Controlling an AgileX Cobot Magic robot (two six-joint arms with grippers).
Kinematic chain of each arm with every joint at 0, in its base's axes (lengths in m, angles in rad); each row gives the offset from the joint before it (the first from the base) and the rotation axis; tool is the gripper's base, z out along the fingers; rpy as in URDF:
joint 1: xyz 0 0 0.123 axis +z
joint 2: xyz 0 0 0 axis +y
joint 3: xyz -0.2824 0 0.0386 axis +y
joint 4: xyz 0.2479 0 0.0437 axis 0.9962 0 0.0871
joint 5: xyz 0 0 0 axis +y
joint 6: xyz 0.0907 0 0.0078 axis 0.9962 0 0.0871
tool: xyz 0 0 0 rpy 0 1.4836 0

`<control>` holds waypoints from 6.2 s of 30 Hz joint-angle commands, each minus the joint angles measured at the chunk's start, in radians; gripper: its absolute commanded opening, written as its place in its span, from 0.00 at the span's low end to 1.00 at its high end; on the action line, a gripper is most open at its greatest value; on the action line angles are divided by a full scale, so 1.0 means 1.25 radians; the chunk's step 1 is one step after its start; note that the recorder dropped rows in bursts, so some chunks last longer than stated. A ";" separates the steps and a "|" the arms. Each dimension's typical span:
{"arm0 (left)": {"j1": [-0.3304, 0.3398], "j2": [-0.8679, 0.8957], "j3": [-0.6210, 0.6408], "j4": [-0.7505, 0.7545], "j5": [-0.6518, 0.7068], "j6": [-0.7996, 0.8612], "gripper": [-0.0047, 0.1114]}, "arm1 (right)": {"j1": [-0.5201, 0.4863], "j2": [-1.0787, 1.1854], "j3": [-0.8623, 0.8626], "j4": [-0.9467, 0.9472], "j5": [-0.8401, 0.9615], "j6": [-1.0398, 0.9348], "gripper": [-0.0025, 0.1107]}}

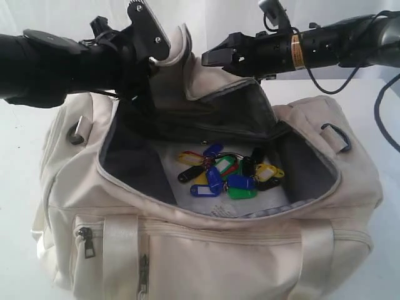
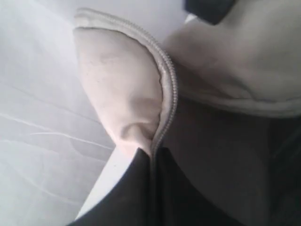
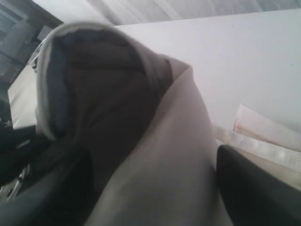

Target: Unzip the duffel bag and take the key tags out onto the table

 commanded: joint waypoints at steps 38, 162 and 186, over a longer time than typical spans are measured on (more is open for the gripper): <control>0.112 0.042 -0.050 -0.040 0.027 -0.140 0.27 | -0.043 -0.157 0.301 -0.011 -0.185 -0.050 0.02; 0.110 -1.010 0.605 -0.306 0.541 -0.356 0.45 | 0.226 -0.244 0.595 -0.011 0.469 -0.487 0.55; 0.110 -1.000 0.605 -0.253 0.525 -0.396 0.45 | 0.225 -0.533 0.507 -0.011 0.412 -0.484 0.02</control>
